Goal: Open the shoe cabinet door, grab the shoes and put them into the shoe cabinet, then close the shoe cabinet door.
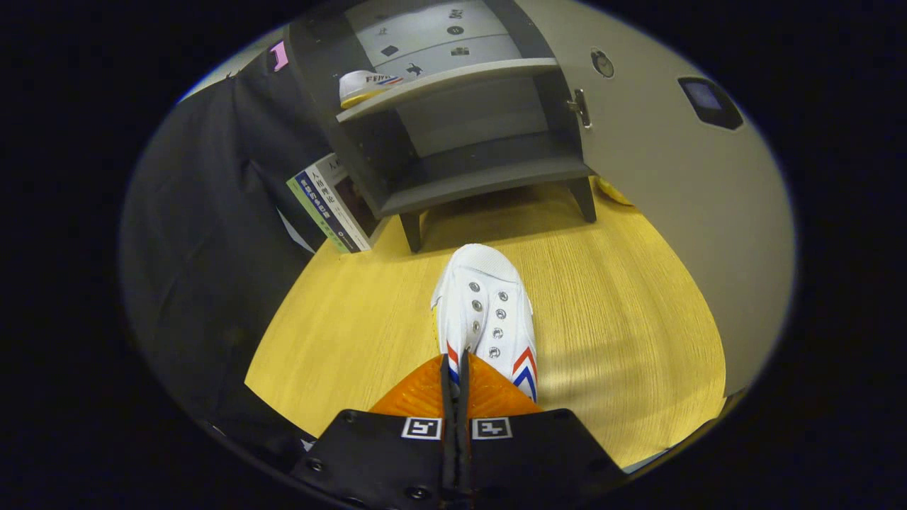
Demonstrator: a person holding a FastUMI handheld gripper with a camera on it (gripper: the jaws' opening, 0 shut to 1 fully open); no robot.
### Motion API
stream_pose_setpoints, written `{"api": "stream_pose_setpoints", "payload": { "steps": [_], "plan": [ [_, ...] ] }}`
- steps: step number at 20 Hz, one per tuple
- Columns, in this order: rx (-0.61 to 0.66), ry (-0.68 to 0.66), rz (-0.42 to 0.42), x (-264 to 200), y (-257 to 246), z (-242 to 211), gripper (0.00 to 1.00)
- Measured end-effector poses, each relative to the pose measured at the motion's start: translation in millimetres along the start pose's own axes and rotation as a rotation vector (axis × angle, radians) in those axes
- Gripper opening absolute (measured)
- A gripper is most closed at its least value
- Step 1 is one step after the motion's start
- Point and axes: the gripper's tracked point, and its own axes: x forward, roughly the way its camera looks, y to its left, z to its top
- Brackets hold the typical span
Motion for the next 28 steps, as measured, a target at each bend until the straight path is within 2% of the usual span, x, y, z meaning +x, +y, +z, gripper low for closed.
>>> {"api": "stream_pose_setpoints", "payload": {
  "steps": [4, 12, 28],
  "plan": [
    [0.022, -0.064, 0.058, -14, 20, 42, 0.01],
    [-0.004, -0.233, 0.121, -39, 55, 144, 0.01],
    [-0.020, -0.478, 0.108, -35, 78, 319, 0.01]
  ]
}}
